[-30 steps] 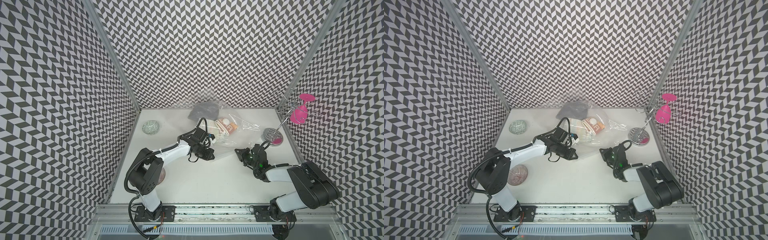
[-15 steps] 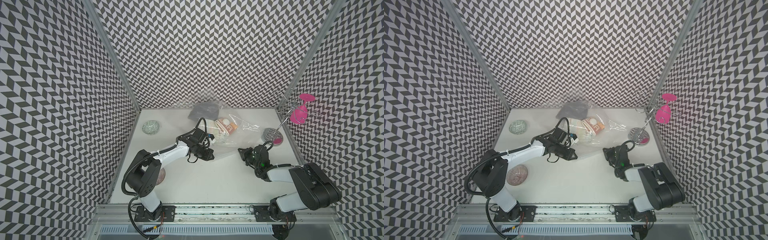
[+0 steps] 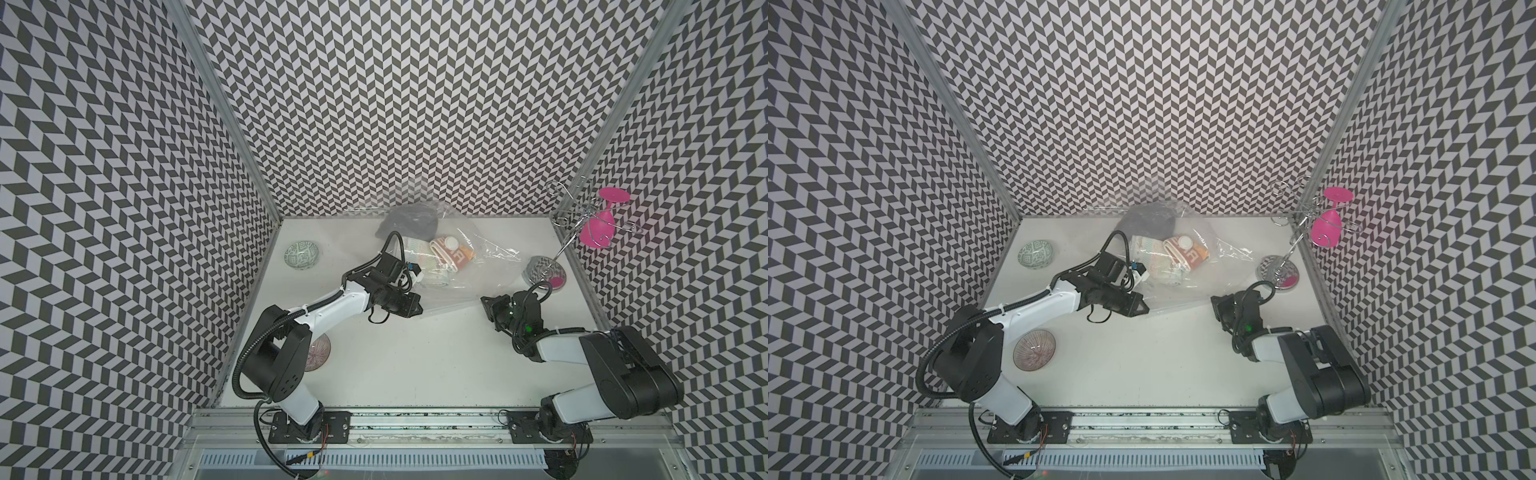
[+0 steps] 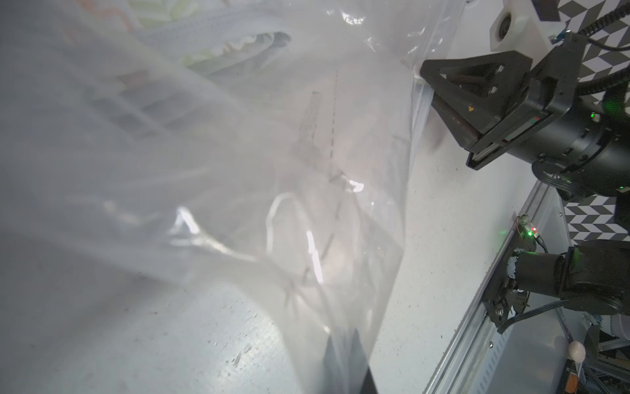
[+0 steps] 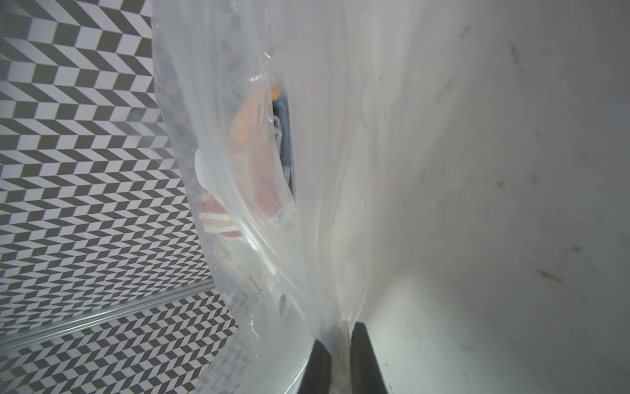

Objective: Place the folded towel into the vacuum bag
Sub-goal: Close the vacuum bag at the center of the board.

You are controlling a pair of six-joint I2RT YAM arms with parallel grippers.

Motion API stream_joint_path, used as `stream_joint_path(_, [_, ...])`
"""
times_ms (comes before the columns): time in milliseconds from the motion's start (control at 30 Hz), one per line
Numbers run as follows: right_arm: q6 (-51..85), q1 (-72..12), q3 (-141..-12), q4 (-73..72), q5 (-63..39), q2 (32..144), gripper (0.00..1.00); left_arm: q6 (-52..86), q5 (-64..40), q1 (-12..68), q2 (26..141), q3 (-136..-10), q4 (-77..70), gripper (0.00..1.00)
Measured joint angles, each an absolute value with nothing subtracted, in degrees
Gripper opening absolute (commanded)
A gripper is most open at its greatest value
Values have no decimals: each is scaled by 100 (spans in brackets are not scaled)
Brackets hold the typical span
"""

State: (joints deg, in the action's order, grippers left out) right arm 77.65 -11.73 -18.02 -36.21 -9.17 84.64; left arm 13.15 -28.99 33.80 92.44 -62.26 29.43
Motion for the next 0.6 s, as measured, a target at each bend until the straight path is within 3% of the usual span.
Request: stream_joint_path(600, [7684, -805, -1782, -3592, -947, 8466, 0, 1446, -2969, 3111, 9035, -5806, 2919, 0])
